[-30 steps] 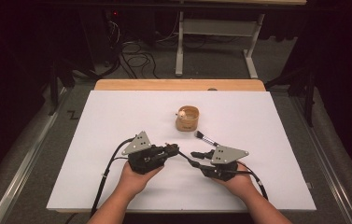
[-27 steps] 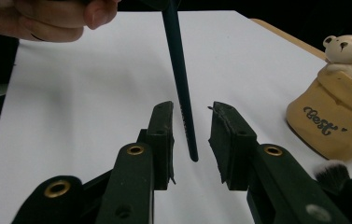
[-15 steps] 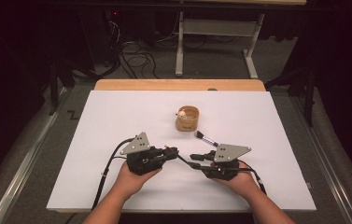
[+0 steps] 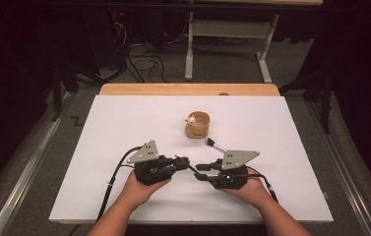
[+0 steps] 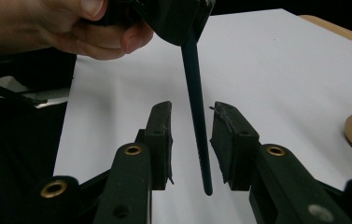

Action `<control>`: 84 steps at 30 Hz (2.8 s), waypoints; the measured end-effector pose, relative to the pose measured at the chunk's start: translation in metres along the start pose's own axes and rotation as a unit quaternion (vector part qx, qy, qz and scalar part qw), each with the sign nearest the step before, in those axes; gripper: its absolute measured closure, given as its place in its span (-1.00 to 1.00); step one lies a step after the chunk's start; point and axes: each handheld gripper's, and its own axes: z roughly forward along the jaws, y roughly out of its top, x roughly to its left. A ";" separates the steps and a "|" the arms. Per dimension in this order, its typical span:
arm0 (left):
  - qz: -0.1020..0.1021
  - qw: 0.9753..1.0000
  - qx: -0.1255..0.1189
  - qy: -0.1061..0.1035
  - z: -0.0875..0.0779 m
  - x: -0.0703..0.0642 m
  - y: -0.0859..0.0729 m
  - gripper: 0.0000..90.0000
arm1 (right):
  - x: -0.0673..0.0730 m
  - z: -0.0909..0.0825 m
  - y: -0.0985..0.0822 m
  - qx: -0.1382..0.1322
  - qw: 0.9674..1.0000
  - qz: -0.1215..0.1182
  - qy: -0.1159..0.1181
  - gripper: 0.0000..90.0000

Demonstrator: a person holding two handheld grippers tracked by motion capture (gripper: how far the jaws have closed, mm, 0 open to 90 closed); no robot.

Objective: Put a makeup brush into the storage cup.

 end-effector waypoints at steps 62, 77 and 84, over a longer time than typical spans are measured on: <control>0.007 1.000 0.002 0.015 0.009 -0.004 -0.001 0.84 | 0.018 0.014 0.005 -0.028 0.992 -0.074 -0.094 0.84; 0.007 1.000 0.004 0.019 0.009 -0.003 -0.001 0.42 | 0.019 0.013 0.005 -0.025 0.992 -0.082 -0.094 0.88; 0.015 0.999 0.007 0.028 0.007 -0.003 -0.001 0.16 | 0.017 0.012 0.006 -0.029 0.992 -0.081 -0.093 0.88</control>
